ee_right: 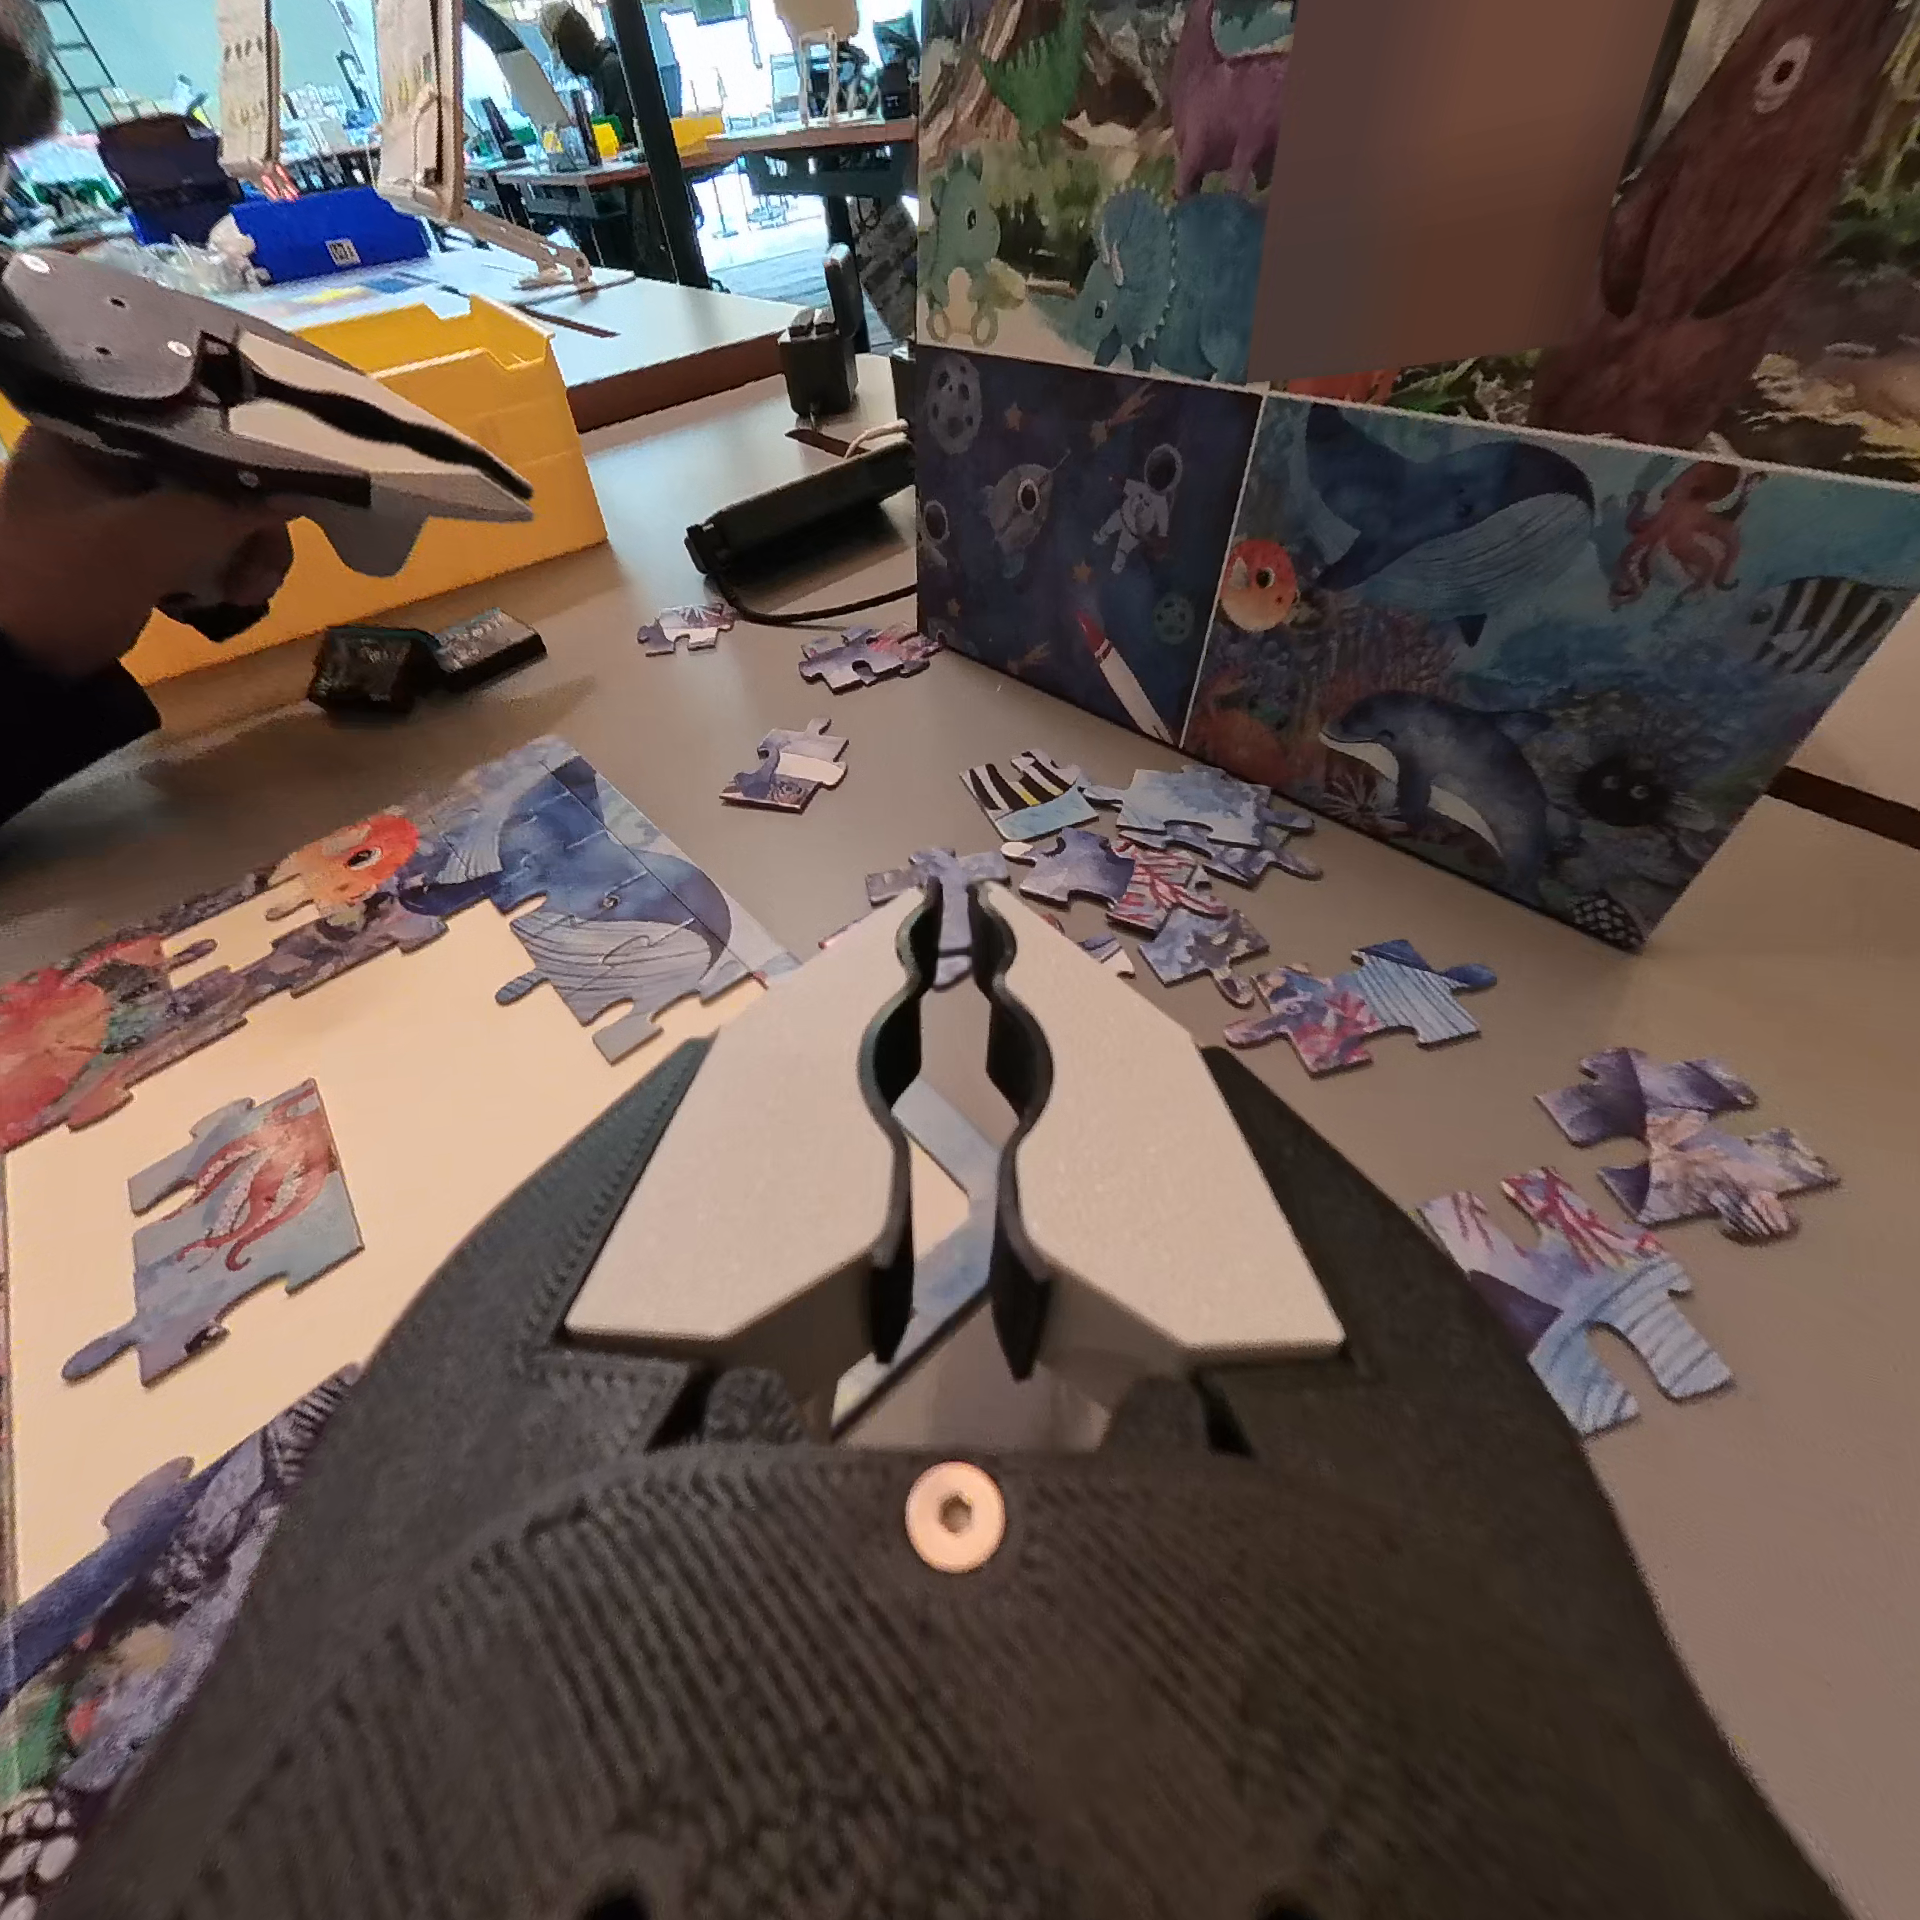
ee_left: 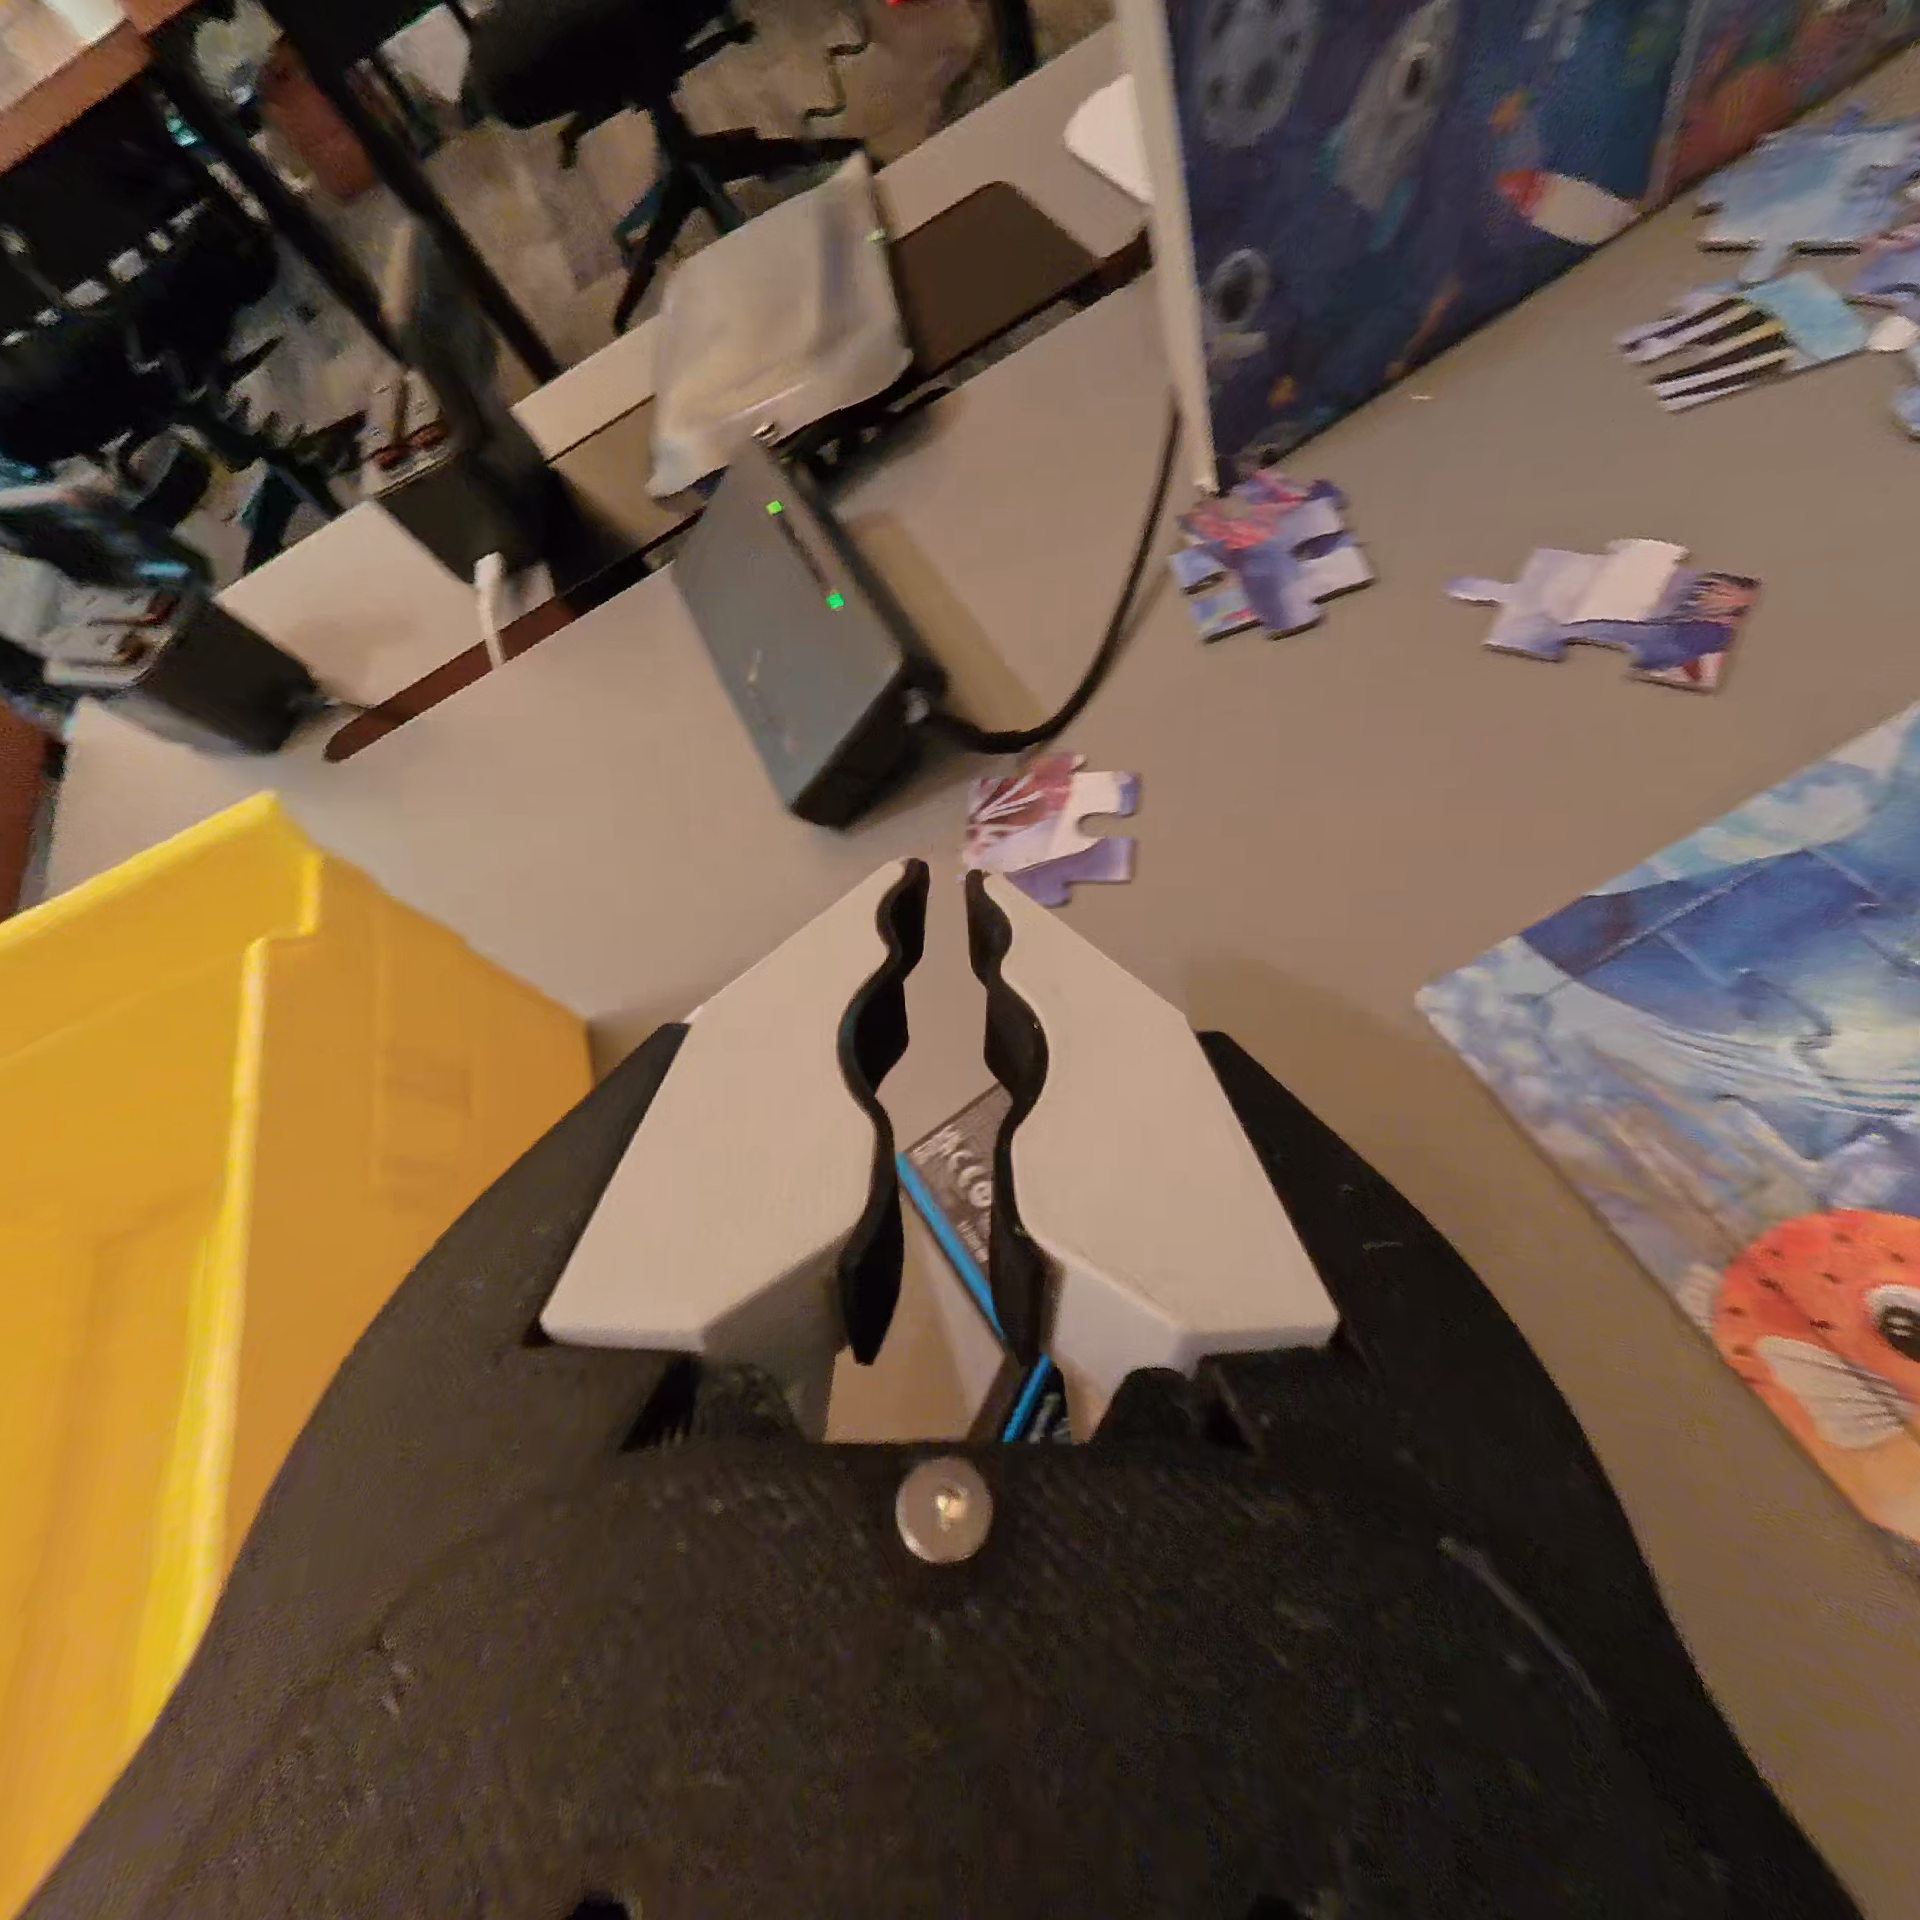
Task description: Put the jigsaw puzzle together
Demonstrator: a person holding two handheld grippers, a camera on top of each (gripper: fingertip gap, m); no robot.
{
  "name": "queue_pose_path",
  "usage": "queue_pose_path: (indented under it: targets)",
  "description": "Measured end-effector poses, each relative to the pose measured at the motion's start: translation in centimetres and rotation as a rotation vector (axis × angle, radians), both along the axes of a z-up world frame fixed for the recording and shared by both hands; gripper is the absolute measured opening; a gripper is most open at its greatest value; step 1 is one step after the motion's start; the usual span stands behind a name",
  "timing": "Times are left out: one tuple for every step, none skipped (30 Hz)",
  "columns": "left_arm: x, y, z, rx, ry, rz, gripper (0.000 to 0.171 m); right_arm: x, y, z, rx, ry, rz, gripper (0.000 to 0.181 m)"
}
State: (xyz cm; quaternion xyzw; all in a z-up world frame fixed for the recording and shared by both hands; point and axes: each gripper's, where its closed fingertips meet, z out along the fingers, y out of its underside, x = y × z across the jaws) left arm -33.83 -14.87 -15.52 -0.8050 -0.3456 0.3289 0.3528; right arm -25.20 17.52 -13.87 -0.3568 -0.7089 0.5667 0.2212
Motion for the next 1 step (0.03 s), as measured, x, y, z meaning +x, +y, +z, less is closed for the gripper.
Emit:
queue_pose_path:
  targets:
    - [-0.21, -0.75, -0.02, -0.007, 0.001, 0.019, 0.005, 0.00, 0.04, 0.12, -0.014, -0.003, -0.001, 0.003]
